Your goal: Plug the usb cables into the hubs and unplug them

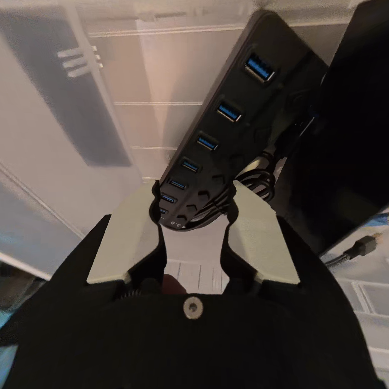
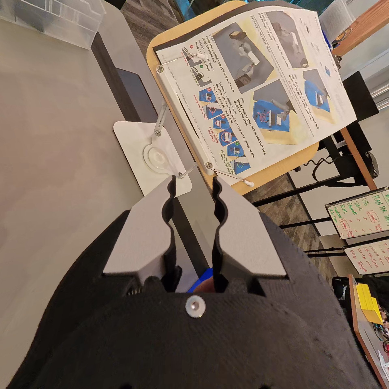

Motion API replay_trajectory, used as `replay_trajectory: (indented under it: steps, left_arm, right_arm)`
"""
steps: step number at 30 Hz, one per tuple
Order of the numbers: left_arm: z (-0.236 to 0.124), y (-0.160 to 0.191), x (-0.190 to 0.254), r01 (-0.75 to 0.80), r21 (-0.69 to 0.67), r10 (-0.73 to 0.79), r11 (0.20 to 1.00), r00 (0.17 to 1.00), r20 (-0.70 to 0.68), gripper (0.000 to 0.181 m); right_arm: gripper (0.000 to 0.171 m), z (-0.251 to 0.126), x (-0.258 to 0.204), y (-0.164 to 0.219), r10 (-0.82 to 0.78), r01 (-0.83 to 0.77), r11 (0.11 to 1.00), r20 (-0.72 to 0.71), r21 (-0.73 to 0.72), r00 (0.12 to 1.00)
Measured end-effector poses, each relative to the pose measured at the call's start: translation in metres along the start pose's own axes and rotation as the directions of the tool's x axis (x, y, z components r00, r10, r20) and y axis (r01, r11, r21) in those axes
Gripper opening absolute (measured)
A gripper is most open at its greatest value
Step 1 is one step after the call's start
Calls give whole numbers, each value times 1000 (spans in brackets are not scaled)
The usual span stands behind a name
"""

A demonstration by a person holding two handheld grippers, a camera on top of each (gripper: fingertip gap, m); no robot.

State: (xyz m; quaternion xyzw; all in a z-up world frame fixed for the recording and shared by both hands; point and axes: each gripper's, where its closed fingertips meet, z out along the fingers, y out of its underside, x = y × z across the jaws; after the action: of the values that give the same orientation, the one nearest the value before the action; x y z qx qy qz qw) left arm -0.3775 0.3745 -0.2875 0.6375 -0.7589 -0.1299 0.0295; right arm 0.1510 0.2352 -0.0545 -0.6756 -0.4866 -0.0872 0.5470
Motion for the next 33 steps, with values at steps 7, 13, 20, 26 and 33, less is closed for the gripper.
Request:
replay_trajectory:
  steps: [7,13,20,26,33]
  left_arm:
    - [0,-6,20,114,130,-101,985,990,-102,73]
    - [-7,-33,30,67,223,-49,973,995,-83,60]
    - [-22,-97,31,-174,240,181,955,984,-7,58]
    - [-35,-148,27,-245,260,249,934,968,18,55]
    - [-41,-161,20,-252,278,240,927,968,77,53]
  right_arm:
    - [32,-8,4,-3,31,-31,999,8,44,999]
    - [32,-3,-2,-6,17,-18,999,24,40,1000]
    - [32,0,-9,-9,-2,0,999,39,37,999]
    - [32,-3,-7,-11,-3,1,999,35,51,999]
    - [32,-11,-1,-12,4,-6,998,18,70,1000]
